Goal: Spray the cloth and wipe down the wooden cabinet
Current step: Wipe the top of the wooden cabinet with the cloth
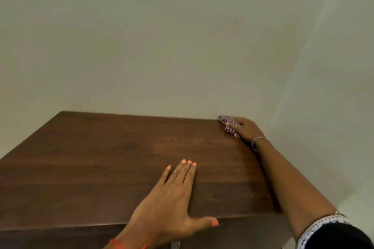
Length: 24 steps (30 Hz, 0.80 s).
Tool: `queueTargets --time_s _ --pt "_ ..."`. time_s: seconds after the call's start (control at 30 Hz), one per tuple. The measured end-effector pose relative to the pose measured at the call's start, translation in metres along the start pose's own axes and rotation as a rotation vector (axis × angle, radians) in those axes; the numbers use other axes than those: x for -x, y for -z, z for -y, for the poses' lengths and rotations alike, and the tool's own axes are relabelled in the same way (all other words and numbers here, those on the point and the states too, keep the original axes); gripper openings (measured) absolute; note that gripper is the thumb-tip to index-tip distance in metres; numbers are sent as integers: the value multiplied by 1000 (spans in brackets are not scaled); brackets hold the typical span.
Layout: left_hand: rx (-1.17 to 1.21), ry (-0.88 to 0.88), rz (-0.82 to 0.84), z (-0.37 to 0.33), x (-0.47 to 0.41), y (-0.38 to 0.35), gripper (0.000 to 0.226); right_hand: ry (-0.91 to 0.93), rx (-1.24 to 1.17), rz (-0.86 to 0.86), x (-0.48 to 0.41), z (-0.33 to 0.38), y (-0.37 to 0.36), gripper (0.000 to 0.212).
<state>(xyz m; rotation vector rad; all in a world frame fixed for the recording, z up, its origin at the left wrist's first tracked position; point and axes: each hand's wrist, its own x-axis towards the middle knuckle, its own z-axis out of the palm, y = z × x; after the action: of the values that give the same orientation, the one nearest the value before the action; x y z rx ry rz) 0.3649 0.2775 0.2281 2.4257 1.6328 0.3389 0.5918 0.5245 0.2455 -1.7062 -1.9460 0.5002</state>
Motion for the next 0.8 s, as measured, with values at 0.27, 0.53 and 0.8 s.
queueTargets --time_s 0.27,0.53,0.8 --pt "-35 10 -9 -2 7 3 108 -42 -6 -18 62 -7 15 54" --pt "-16 -11 -3 -1 6 3 107 88 92 27 207 -18 47 85" --pt "-14 -9 18 -2 5 5 107 413 106 -272 267 -76 20 56"
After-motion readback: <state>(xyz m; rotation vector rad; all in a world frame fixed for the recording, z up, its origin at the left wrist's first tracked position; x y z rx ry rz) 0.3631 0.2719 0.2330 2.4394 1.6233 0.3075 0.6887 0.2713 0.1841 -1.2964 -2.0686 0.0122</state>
